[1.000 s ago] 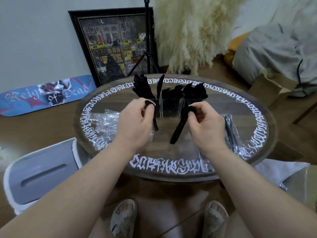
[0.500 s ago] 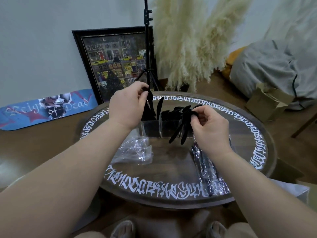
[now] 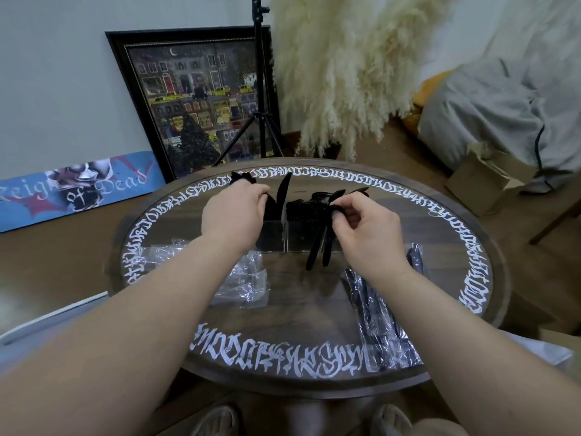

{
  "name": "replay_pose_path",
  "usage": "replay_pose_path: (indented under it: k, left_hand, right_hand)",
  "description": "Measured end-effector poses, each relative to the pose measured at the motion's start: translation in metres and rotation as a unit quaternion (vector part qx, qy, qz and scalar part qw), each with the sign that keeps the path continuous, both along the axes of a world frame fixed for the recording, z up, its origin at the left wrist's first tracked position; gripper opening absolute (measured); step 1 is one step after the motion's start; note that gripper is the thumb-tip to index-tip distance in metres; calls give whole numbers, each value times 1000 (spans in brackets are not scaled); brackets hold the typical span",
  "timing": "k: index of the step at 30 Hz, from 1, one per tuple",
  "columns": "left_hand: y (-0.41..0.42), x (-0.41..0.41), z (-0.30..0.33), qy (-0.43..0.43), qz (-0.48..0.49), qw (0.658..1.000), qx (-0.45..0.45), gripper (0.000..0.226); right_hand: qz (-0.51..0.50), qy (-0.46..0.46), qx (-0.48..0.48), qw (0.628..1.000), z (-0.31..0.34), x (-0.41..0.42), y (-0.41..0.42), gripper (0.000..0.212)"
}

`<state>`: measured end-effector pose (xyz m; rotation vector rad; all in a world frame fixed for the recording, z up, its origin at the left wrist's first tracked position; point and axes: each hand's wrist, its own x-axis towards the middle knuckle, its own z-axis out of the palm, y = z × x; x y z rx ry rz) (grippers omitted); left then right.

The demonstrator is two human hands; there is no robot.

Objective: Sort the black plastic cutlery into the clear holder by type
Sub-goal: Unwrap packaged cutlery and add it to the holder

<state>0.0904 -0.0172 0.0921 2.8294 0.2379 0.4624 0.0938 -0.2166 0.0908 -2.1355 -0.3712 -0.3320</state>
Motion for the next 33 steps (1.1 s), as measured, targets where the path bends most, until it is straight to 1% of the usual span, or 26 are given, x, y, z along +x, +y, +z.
replay_pose_path:
  k: [1,3,5,6,8,10,12,14,19,23,26,28,31,33]
  left_hand:
    - [0,-2,2,-8,1,1000,0,34]
    - [-1,-8,7,-63,-11,998,-8,34]
    - [-7,-15,14,-112,-58,992,-24,32]
    - [-12,-18,17,-111,-93,989,-35,31]
    - [-26,-27,22,-74,-163,982,-64,33]
    - [-40,-34,23,-50,-204,973,-98,36]
    - [-47,-38,23,-50,-202,970,-127,36]
    - [-47,-39,27,-67,-188,972,-125,33]
    - [-33,-36,55,-171,-145,971,-89,20]
    - [-26,-30,86,-259,-111,955,-91,19]
    - [-25,-24,101,-285,-102,950,-80,21]
    - [-27,-18,104,-270,-110,955,-61,23]
    - [-35,-10,93,-184,-122,974,-42,28]
    - [-41,-5,79,-126,-121,983,-53,31]
  right_hand:
    - [3,1,-2,1000,0,1,0,16]
    - [13,2,-7,1000,1,1,1,14]
    - [22,2,-16,1000,3,1,2,14]
    - [23,-1,-19,1000,4,0,3,14]
    - [27,-12,-19,999,7,-2,4,14]
    - [34,-21,-30,999,11,-4,4,15]
    - [42,-33,-46,998,14,-7,3,17]
    - [45,-46,-40,997,16,-10,1,18]
    - [11,-11,14,1000,26,-11,-14,18]
    - [6,-34,19,999,37,-13,-23,17]
    - [-1,-62,7,998,42,-14,-28,15]
    - [-13,-99,-16,995,44,-12,-32,13]
    - [-25,-123,-37,991,43,-9,-37,12]
    - [-26,-122,-39,991,40,-7,-41,12]
